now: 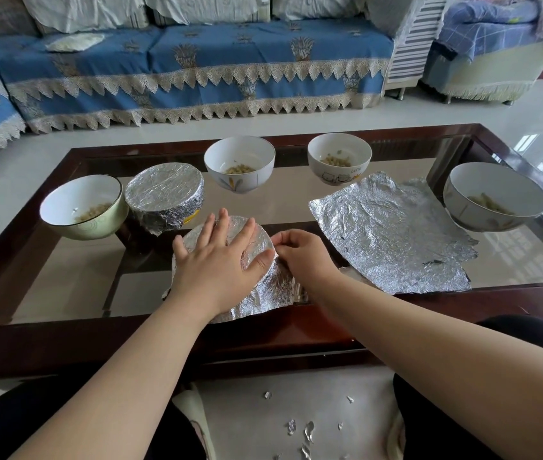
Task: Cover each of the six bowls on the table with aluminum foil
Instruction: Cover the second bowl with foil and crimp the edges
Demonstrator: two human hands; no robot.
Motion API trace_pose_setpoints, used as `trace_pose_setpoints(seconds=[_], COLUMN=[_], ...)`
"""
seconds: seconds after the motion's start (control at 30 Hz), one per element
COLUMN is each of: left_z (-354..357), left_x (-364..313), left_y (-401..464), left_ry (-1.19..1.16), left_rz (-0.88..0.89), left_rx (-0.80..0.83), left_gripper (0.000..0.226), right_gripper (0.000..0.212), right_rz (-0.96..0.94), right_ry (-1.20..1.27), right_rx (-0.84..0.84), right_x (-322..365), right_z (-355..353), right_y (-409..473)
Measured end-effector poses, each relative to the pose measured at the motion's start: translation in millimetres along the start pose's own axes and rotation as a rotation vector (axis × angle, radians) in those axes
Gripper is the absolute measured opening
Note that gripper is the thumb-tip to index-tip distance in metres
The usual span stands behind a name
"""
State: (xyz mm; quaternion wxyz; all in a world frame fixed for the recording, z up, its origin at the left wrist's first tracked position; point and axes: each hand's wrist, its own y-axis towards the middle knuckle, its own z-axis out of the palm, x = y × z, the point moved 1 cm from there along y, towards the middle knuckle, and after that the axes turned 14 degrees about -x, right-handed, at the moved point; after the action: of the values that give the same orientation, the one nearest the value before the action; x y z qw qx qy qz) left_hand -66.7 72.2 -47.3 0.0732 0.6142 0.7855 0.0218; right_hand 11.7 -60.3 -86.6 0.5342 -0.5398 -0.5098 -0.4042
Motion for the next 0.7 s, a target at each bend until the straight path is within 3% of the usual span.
trace_pose_setpoints(seconds=[0.17,0.23,0.4,0.5,0.7], left_z=[5,6,5,4,4], left_x=[-3,-4,-4,-4,-5], left_y=[1,2,2,2,2], left_ry=[-0.022,-0.03,-0.026,-0.026,-0.027], left_rz=[-0.096,-0.125,-0.133,-0.132,-0.129], left_rx=[-0.052,-0.052,-0.052,-0.055,-0.061], left_gripper=[0.058,0.058,0.059,0.059,0.059], right_gripper=[0.023,0.037,0.024,0.035,0.024], right_rz=[0.077,0.156,0.295,0.356,0.357], right_ry=[0.074,0.101,0.314,0.397,0.416], right_rx=[0.081,0.122,0.254,0.345,0.331], right_x=[-2,-7,-8,-6,-5], right_z=[-1,4,1,0,1], right_y=[-8,-12,-9,-8,-7])
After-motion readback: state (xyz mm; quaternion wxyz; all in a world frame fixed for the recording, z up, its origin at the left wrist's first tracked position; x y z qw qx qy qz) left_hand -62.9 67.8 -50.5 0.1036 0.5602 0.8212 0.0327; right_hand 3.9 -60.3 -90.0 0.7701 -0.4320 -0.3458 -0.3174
